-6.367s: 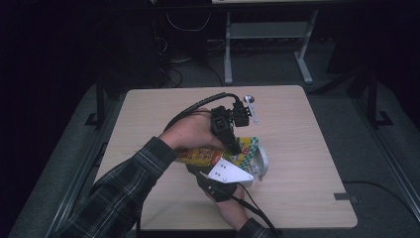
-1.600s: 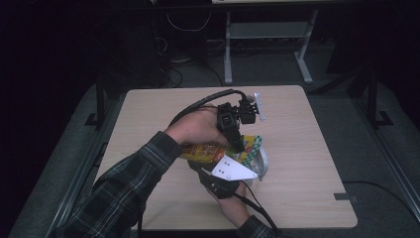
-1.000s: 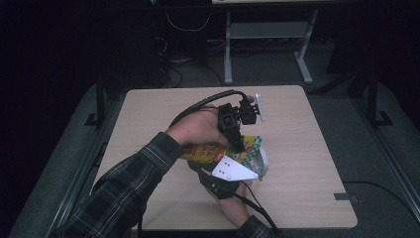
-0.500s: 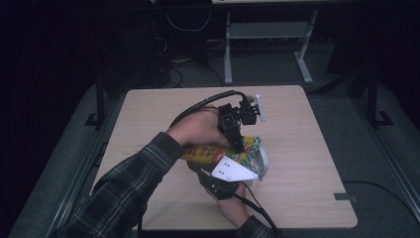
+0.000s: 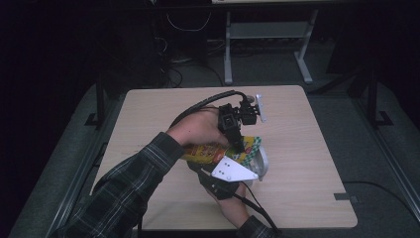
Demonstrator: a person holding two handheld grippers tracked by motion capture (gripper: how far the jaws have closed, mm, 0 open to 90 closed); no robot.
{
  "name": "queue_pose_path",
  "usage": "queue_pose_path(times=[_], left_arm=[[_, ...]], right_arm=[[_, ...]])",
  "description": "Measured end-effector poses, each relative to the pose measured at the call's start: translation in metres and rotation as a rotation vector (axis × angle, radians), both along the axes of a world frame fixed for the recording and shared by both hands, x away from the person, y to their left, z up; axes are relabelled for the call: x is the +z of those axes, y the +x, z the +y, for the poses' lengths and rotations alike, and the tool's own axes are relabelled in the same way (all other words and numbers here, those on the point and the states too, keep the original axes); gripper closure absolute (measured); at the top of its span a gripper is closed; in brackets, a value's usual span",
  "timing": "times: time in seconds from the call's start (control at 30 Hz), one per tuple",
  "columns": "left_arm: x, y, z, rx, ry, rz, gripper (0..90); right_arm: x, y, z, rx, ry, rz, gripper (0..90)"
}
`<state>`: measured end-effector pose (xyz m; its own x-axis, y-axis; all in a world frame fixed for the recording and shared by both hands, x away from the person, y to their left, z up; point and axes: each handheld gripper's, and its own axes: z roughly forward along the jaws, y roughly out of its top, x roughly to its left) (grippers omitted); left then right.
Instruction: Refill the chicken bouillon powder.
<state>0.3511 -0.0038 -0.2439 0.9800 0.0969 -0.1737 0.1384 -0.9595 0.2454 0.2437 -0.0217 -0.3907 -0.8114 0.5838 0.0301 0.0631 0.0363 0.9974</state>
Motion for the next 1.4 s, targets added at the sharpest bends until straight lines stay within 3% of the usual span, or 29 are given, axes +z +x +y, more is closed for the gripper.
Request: queue_pose_path(times=[0.57,1.4], left_arm=[[0.0055,0.001,-0.0013,-0.008,-0.039,-0.019,89.3],[0.0059,0.0012,-0.0039,-0.015,-0.033,-0.018,89.2]], right_arm=[[0.0025,0.0034,-0.0047,-0.02,0.002,-0.006,90.0],[0.0032,0.0036,-0.0066,-0.024,0.002,-0.005,90.0]])
